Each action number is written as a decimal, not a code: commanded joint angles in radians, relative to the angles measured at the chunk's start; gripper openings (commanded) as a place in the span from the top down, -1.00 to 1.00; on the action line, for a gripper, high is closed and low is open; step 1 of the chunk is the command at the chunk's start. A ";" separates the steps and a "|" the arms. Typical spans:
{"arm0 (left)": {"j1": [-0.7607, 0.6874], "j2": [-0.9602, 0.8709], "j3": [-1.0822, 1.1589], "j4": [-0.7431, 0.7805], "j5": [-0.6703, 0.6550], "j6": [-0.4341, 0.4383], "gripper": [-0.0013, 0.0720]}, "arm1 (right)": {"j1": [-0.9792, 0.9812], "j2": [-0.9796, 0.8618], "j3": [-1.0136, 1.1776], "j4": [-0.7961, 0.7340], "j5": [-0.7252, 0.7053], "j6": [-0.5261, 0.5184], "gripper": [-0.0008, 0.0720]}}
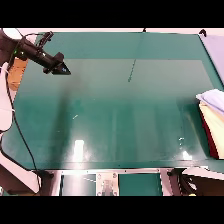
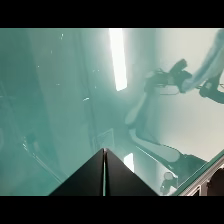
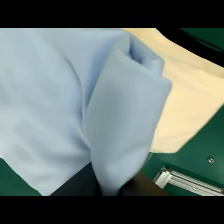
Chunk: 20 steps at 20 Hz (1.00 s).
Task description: Fold the shirts.
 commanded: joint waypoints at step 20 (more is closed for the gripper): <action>-0.022 0.165 -0.064 -0.039 0.043 -0.007 0.91 | 0.419 0.011 -0.021 0.232 -0.290 -0.064 0.92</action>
